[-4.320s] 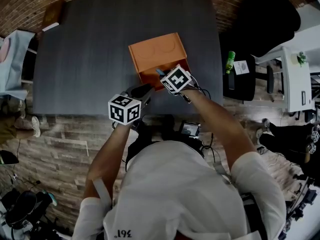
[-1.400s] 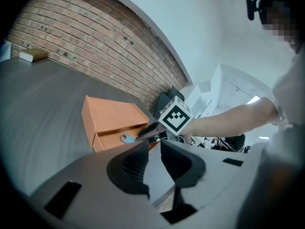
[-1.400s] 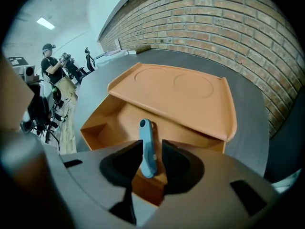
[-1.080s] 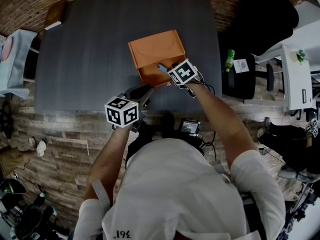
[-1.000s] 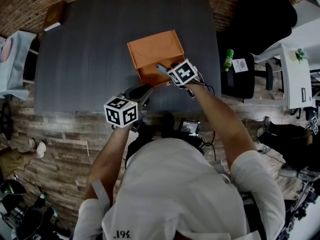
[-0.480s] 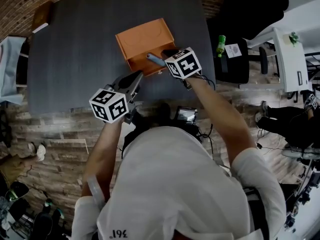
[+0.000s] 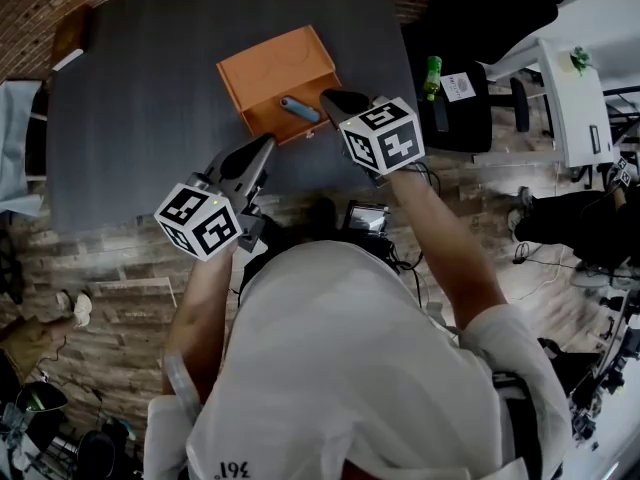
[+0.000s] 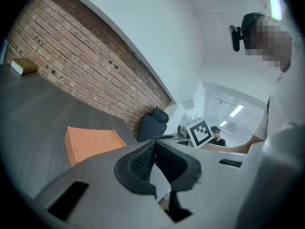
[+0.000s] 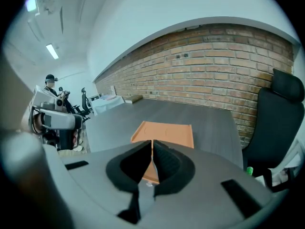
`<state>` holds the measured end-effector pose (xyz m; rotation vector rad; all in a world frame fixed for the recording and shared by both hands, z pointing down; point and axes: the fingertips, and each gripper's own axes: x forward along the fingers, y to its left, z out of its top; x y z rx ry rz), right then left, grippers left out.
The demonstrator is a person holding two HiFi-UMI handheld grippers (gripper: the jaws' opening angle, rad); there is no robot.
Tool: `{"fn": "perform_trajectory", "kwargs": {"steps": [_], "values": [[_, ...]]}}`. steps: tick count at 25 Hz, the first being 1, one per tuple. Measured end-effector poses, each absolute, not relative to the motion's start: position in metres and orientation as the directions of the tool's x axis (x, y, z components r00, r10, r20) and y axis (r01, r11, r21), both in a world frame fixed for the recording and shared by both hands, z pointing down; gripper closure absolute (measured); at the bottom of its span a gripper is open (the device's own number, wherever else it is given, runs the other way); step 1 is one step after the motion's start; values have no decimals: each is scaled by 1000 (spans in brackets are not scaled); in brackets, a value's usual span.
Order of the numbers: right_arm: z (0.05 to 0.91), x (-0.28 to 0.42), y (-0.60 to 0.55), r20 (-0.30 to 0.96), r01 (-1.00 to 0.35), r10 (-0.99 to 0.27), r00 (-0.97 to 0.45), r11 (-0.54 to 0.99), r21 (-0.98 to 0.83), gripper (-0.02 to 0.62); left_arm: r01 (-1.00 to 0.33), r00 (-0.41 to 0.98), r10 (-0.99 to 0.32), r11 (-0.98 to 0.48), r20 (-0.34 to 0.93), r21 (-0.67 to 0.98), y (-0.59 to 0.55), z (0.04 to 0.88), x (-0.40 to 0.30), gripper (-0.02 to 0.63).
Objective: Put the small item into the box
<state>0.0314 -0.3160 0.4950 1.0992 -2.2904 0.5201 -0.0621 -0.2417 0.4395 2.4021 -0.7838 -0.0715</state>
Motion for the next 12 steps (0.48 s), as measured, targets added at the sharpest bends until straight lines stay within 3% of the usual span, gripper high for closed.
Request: {"fn": "perform_trajectory", "kwargs": {"steps": [12], "values": [[427,26,-285,449,-797,-670,-591,570,-198,581,-501,825,-562,-677,60,540,-223,403,-74,597]]}}
